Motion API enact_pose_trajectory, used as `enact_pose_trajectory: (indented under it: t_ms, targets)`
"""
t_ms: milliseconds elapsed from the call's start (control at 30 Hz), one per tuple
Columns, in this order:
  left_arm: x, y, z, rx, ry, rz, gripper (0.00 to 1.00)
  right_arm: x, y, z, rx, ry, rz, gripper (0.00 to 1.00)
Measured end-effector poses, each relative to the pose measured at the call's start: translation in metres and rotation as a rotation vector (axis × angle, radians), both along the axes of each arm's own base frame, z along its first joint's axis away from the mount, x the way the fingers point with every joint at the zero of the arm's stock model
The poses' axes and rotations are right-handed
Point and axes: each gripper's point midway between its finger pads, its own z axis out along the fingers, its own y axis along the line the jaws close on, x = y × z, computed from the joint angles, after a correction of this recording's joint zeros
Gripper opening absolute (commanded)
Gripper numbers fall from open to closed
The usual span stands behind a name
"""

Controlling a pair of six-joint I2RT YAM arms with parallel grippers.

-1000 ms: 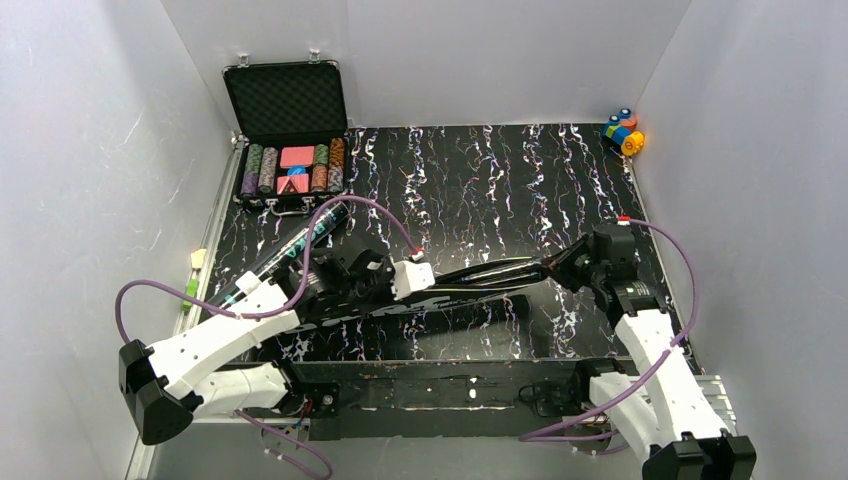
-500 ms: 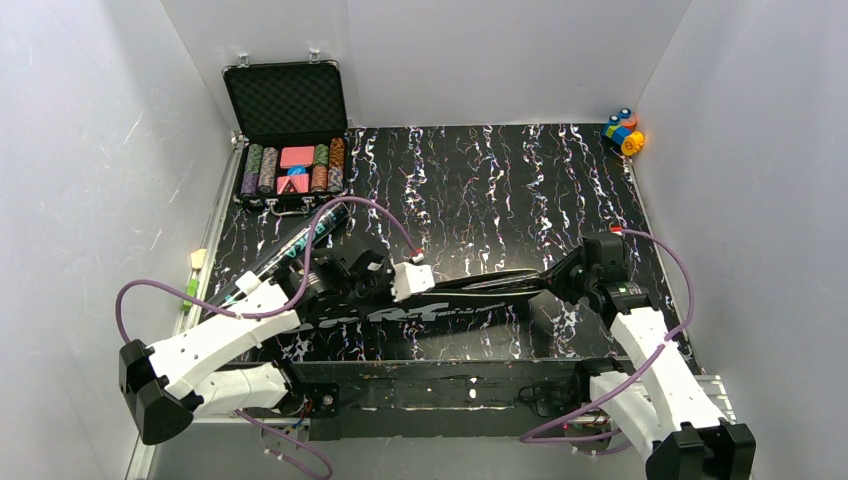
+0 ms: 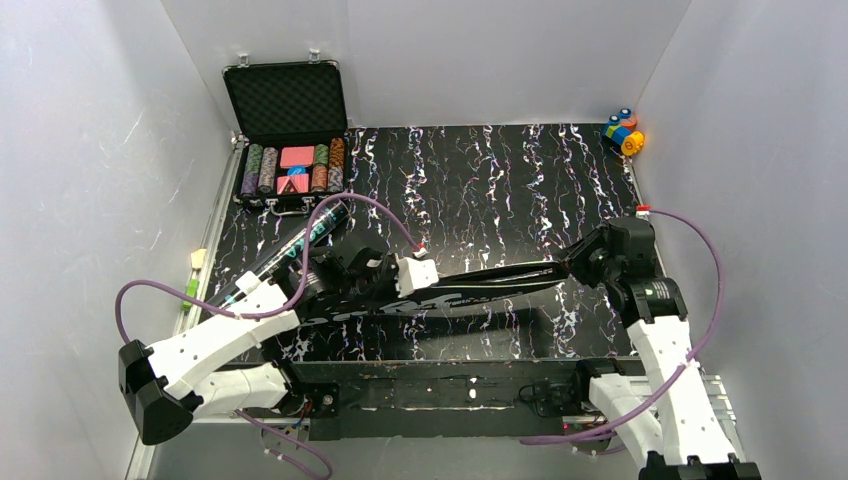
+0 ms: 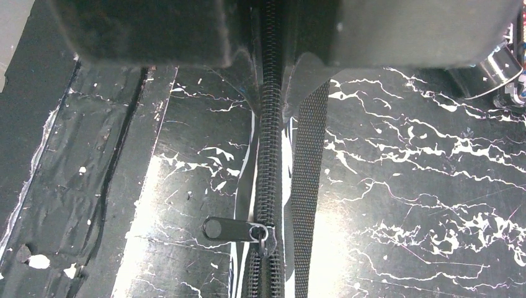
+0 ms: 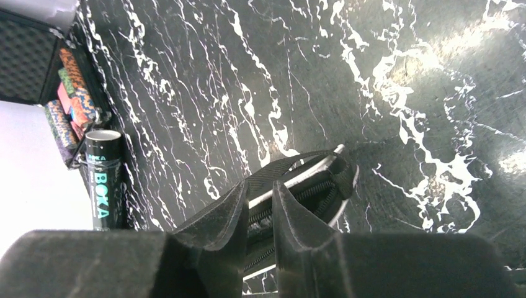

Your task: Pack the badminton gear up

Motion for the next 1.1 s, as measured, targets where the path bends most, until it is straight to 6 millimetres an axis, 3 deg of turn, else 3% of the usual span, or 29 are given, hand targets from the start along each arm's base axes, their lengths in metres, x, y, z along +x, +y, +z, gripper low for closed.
enact_pose_trajectory:
  t_ms: [100,333,433,567,733,933,1100]
  targets:
    - [0.0,0.0,0.0,0.001,0.001,-0.003,0.0,0.002,0.004,-0.009,0.011,0.037,0.019,0.16]
    - [-0.002,0.001,-0.001,0.0,0.011,-0.007,0.0,-0.004,0.009,-0.033,0.029,0.09,0.036,0.15]
    - [-0.001,0.0,0.001,-0.005,0.01,-0.009,0.0,-0.006,0.009,-0.033,0.03,0.091,0.039,0.26]
    - [0.002,-0.003,0.005,-0.019,-0.006,-0.011,0.0,-0.005,0.013,-0.001,0.043,0.038,0.067,0.41]
    - [0.014,-0.003,0.01,-0.02,-0.065,0.017,0.0,-0.002,0.046,0.076,0.159,-0.151,0.212,0.52]
    - [0.029,-0.006,0.021,-0.037,-0.106,0.066,0.0,-0.034,0.108,0.105,0.326,-0.262,0.504,0.58]
    - [0.035,-0.012,0.036,-0.086,-0.098,0.101,0.0,-0.061,0.153,0.097,0.43,-0.284,0.738,0.59]
